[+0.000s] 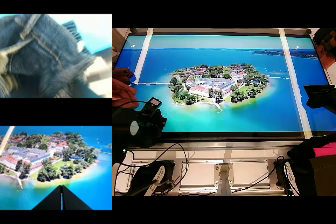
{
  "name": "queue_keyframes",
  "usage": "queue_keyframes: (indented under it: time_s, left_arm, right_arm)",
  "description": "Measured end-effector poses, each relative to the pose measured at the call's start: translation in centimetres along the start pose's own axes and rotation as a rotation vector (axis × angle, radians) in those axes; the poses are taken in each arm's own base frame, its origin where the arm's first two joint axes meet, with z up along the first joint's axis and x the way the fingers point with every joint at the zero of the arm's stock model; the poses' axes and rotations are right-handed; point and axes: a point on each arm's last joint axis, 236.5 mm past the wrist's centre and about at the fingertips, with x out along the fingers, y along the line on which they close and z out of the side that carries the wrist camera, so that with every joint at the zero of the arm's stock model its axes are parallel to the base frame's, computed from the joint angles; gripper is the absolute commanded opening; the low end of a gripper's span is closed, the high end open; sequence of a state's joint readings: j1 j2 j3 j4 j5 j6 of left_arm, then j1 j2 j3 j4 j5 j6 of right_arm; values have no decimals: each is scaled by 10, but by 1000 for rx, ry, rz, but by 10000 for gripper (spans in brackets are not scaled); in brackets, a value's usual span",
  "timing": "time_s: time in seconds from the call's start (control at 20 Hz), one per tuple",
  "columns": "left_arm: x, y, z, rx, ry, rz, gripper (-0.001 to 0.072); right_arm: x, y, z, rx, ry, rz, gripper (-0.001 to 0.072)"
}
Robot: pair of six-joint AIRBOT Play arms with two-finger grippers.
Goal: Fold the clothes and pants, and hang the long-sleeved shirts on hangers.
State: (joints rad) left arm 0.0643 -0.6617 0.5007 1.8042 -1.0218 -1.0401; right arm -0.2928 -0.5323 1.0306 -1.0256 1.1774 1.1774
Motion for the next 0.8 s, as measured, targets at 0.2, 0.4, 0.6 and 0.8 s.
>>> queue_keyframes:
  time_s: [0.2,0.4,0.6,0.8]
  left_arm:
    - [5,11,24,6,-106,58,28]
    - [-9,14,47,-29,-211,68,28]
    - [-63,13,102,-112,-457,39,27]
    - [-152,-3,172,-240,-820,-97,26]
  right_arm:
    - [0,0,0,0,0,1,40]
    - [0,0,0,0,0,1,40]
    - [0,0,0,0,0,0,40]
    - [0,0,0,0,0,1,40]
